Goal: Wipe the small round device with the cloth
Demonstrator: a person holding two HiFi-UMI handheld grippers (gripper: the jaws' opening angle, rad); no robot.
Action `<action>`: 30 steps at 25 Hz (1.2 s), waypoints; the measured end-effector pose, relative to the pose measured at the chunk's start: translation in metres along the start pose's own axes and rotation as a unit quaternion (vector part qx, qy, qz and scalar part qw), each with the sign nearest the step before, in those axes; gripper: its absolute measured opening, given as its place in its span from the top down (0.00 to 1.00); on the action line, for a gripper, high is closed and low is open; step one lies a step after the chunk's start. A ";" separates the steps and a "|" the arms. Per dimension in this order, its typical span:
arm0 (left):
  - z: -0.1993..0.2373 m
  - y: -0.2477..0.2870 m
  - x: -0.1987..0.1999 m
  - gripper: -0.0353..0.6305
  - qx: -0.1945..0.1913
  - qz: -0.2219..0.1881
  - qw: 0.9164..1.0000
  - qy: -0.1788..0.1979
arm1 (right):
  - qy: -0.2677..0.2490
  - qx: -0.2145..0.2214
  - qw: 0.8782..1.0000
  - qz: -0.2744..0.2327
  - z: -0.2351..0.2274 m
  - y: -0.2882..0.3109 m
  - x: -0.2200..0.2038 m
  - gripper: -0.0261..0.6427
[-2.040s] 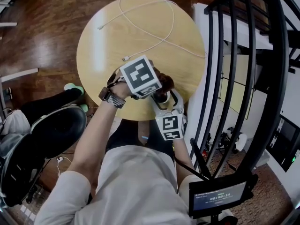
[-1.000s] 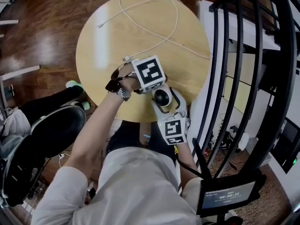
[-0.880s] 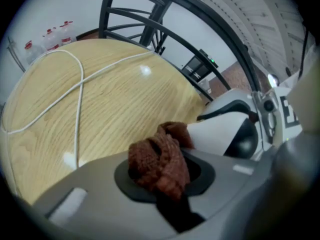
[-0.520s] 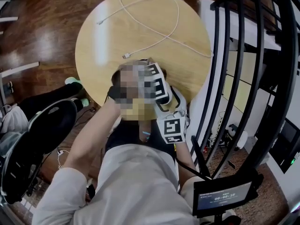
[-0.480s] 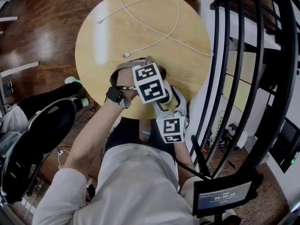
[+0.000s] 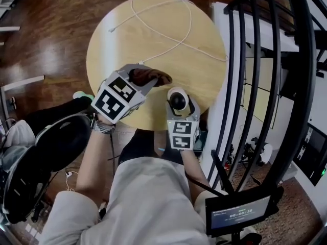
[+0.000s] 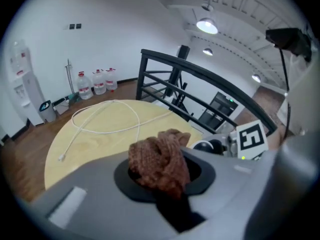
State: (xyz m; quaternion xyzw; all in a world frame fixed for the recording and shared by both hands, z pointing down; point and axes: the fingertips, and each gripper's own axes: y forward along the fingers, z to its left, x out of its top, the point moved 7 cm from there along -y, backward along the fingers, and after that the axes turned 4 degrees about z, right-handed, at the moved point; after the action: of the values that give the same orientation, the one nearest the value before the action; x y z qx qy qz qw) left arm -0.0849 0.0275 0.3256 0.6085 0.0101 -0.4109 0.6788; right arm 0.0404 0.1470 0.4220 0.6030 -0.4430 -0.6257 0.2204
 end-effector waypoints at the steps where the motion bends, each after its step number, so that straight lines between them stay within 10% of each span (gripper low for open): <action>1: -0.002 -0.001 -0.002 0.82 -0.008 -0.001 1.000 -0.003 | -0.008 0.004 1.000 0.001 -0.001 0.001 0.001 0.47; 8: -0.019 0.005 -0.003 0.82 -0.058 -0.009 0.998 -0.021 | -0.093 0.066 0.994 0.001 -0.012 0.004 0.002 0.47; 15: -0.018 0.008 -0.006 0.82 -0.085 0.001 0.995 -0.041 | -0.229 0.142 0.963 0.007 -0.018 0.004 0.005 0.47; 21: -0.025 0.008 0.003 0.82 -0.189 0.017 0.982 -0.026 | -0.294 0.197 0.935 0.021 -0.013 0.007 0.012 0.47; 30: -0.041 0.027 0.018 0.82 -0.277 0.074 0.958 0.002 | -0.127 0.144 0.981 0.033 -0.008 -0.007 -0.005 0.46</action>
State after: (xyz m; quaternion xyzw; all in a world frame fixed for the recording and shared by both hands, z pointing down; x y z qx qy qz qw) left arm -0.0376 0.0498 0.3281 0.3971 0.0797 -0.3389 0.8492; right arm 0.0508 0.1522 0.4198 0.5294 -0.5726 -0.6190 0.0937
